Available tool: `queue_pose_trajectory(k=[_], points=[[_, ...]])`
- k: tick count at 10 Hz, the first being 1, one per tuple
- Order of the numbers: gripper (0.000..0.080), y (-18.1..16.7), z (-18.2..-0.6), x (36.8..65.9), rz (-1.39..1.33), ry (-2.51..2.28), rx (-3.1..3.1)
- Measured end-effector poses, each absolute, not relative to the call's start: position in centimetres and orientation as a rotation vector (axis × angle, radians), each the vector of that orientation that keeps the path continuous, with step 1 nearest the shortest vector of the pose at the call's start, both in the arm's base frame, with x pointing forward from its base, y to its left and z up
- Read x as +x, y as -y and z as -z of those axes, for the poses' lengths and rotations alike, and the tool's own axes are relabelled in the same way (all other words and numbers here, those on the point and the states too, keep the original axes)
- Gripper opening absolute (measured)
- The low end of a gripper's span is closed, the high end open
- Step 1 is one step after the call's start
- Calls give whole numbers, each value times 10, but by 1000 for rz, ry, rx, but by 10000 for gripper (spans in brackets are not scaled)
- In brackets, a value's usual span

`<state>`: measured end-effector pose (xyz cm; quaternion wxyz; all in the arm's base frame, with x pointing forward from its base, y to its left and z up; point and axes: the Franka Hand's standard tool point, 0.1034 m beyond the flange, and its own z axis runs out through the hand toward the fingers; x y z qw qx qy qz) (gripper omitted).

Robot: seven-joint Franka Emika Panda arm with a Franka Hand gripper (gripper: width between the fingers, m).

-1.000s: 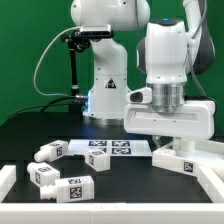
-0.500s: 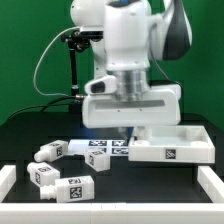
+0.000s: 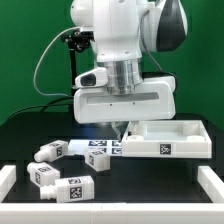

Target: Assemble one leg

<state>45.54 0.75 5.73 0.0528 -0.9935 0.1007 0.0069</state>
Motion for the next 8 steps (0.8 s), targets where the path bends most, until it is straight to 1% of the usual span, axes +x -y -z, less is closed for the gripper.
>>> queue_pose_trajectory(k=[1,2,3,4,5,8], points=[[54,-3,-55,456,-31,-266,-3024],[54,14,-49,466,-68,-201,-3023],[54,30,-53,485,-115,-148,-3022],[54,41,-62,511,-131,-97,-3014],[54,44,-60,532,-120,-63,-3014],[54,43,-57,532,-121,-64,-3015]])
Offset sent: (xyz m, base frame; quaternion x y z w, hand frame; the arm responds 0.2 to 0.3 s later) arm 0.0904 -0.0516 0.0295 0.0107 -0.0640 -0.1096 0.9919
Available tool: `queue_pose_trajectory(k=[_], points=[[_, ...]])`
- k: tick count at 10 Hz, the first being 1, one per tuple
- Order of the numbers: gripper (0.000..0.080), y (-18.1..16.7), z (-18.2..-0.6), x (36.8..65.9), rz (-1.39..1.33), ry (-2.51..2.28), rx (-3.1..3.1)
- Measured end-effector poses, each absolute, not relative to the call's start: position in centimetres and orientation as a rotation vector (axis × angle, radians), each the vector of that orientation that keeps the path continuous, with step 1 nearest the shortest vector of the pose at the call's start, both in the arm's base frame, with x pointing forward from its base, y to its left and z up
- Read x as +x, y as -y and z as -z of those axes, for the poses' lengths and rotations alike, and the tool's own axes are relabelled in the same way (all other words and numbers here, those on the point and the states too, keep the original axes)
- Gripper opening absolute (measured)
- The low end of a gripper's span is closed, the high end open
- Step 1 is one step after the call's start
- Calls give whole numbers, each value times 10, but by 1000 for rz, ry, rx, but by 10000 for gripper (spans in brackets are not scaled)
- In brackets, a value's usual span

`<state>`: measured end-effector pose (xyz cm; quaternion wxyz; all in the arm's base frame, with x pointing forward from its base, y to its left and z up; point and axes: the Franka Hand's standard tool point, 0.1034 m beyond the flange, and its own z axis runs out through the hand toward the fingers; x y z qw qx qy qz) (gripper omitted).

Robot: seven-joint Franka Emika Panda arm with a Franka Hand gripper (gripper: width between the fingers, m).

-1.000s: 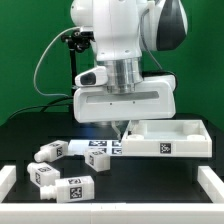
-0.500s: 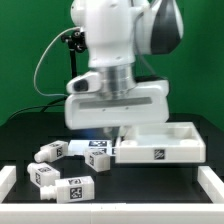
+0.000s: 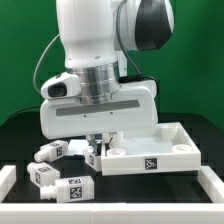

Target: Assemble one leg

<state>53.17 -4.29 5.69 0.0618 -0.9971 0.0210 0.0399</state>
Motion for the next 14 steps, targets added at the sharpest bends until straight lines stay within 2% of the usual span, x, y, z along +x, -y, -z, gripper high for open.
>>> queue_pose_trajectory(k=[2,4,6,10,14], points=[[54,42,-53,532,-130,-82,-3015],[54,36,-28,548,-146,-105,-3021],[54,34,-18,561,-139,-98,-3023],[56,22,-10,586,-48,-144,-3062],[58,23,-9,591,-23,-110,-3087]])
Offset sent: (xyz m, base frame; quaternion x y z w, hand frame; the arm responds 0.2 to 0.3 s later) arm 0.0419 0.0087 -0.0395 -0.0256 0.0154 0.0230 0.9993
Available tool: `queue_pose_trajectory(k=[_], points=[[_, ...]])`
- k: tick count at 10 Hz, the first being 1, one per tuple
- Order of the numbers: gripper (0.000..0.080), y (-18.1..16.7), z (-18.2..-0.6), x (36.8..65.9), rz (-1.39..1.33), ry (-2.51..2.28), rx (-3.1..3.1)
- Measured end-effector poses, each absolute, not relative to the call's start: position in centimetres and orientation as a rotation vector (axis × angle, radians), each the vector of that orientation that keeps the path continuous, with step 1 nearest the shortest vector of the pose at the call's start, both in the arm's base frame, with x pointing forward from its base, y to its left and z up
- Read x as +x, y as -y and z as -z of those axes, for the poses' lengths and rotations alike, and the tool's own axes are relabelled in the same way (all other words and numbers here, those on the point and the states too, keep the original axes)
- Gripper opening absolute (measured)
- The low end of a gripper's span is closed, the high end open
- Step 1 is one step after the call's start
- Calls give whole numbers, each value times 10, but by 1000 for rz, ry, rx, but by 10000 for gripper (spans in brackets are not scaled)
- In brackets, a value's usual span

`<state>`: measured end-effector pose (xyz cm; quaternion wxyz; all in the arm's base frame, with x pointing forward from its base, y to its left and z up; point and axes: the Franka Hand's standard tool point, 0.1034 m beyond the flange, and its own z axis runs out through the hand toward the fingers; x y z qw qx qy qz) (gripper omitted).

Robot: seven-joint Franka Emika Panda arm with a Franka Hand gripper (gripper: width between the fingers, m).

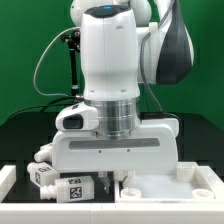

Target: Assemble one leg

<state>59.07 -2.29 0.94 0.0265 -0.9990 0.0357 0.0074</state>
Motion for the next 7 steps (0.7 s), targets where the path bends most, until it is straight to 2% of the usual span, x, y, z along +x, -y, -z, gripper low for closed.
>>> queue_pose_trajectory(k=[1,2,3,4,5,6,7], points=[[246,23,-9,591,-23,-110,-3087],[246,23,-9,591,-23,-110,-3087],[430,22,-13,590,-33,-104,-3083],[560,20,-30,584,-57,-93,-3073],[631,17,-48,568,-84,-119,-3060],[631,15,-61,552,-113,-153,-3049],[644,13,-66,546,-110,-160,-3049]])
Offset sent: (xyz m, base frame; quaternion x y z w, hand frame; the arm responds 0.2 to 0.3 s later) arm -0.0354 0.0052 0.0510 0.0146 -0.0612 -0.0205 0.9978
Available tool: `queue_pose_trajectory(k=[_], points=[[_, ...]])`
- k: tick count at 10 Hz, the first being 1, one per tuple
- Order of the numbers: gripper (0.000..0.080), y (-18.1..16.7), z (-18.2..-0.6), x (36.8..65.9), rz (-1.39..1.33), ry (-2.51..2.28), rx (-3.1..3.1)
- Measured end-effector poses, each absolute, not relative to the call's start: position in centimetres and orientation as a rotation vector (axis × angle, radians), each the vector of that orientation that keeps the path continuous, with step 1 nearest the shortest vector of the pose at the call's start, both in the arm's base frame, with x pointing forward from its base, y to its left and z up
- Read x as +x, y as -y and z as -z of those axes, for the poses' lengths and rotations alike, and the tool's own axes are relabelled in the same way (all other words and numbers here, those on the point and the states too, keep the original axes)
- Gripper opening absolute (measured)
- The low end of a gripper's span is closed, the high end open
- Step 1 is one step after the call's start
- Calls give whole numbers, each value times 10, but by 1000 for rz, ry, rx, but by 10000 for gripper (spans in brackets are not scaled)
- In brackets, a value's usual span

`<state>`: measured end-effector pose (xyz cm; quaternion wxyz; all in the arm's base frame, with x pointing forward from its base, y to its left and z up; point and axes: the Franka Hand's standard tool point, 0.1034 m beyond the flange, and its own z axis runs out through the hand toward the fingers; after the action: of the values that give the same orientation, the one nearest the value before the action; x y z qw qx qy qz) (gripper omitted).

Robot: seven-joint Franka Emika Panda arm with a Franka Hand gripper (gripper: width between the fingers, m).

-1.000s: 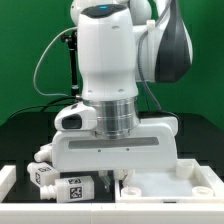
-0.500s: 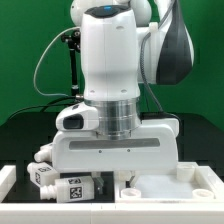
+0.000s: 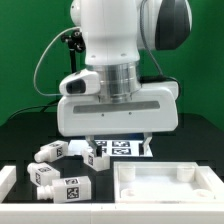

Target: Assemble one leg

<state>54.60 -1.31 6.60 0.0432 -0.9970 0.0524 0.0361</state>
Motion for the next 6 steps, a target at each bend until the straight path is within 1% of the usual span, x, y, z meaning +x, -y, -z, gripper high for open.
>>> queue_pose_trajectory(k=[1,3,4,6], points=[[644,14,-62,547,-116,-158,-3050],[649,14,-61,547,-119,-158,-3050],[649,13,-60,543,-133,-147,-3052],[649,12,-64,524,-161,-96,-3055]])
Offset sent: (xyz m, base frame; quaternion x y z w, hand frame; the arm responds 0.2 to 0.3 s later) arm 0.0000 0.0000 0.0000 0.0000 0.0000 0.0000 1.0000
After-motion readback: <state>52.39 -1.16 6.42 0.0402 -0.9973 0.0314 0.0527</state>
